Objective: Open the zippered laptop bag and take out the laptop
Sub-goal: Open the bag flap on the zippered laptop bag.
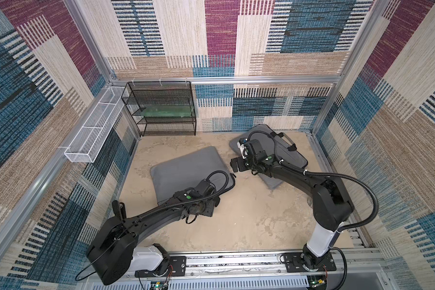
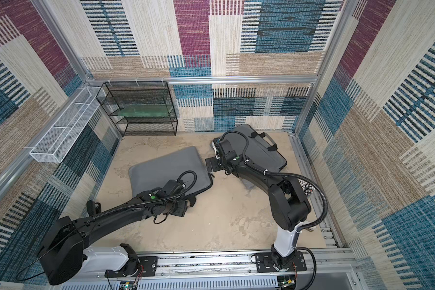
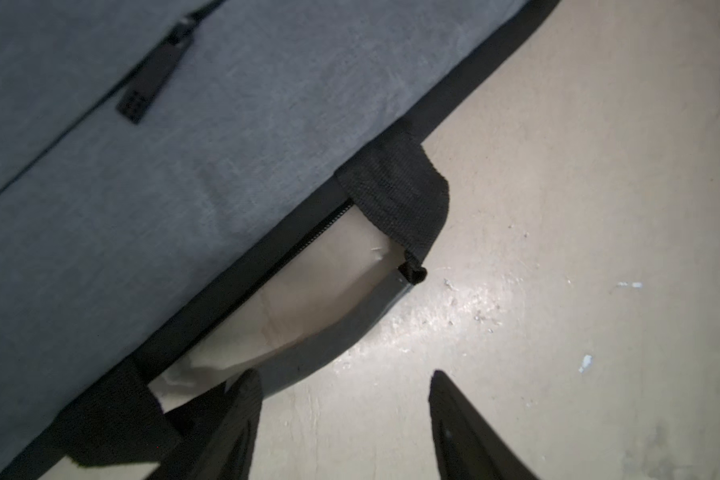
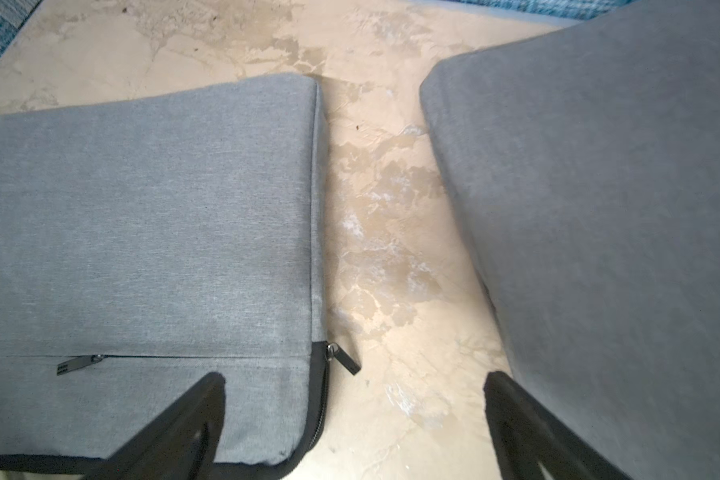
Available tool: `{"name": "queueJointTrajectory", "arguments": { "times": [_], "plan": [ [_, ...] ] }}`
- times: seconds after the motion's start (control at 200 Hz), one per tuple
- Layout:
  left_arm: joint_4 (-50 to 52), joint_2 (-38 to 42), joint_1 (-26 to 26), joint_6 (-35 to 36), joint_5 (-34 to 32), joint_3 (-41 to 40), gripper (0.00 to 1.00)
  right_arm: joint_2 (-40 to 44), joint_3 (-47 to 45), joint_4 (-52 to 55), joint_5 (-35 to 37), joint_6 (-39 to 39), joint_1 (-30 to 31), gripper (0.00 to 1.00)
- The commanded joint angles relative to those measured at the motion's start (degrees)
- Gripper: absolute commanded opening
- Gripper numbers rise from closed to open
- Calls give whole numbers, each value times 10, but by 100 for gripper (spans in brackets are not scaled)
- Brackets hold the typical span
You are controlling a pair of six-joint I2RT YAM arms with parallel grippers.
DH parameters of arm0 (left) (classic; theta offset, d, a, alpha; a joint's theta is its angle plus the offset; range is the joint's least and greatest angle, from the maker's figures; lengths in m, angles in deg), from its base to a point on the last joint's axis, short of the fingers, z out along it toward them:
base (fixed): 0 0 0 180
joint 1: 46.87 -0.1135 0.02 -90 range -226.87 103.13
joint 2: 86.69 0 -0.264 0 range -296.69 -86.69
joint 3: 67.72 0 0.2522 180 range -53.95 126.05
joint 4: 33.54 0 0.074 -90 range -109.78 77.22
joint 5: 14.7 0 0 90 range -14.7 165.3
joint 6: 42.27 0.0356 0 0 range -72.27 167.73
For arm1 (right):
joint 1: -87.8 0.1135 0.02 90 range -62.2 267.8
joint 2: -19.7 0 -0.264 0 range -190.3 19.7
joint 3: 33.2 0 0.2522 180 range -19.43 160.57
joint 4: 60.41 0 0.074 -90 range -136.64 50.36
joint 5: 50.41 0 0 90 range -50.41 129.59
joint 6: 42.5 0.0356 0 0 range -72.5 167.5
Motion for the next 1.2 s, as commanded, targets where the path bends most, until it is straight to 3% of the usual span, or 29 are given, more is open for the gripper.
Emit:
{"name": "queueJointTrajectory", "arguments": {
  "times": [0.0, 0.225, 0.316, 0.551, 0.836, 0.987, 1.122, 1.197],
  "plan": [
    [28, -22, 1, 41, 13, 13, 64, 51, -33, -11, 41, 25, -1, 95],
    [29, -52, 0, 49, 24, 12, 63, 184, -125, -21, 126, 69, -8, 95],
    [28, -68, 0, 48, 28, 14, 56, 240, -161, -28, 149, 89, -14, 95],
    [30, -104, 0, 39, -9, 22, 45, 315, -219, -42, 104, 106, -63, 95],
    [25, -131, 1, 29, -37, 25, 42, 345, -253, -70, 85, 108, -81, 95],
    [25, -139, 0, 33, -32, 36, 17, 354, -263, -88, 74, 105, -86, 95],
    [24, -126, 1, 34, -27, 50, 0, 365, -272, -97, 80, 106, -87, 95],
    [22, -112, 0, 32, -19, 64, 0, 374, -281, -110, 69, 111, -90, 95]
  ]
}}
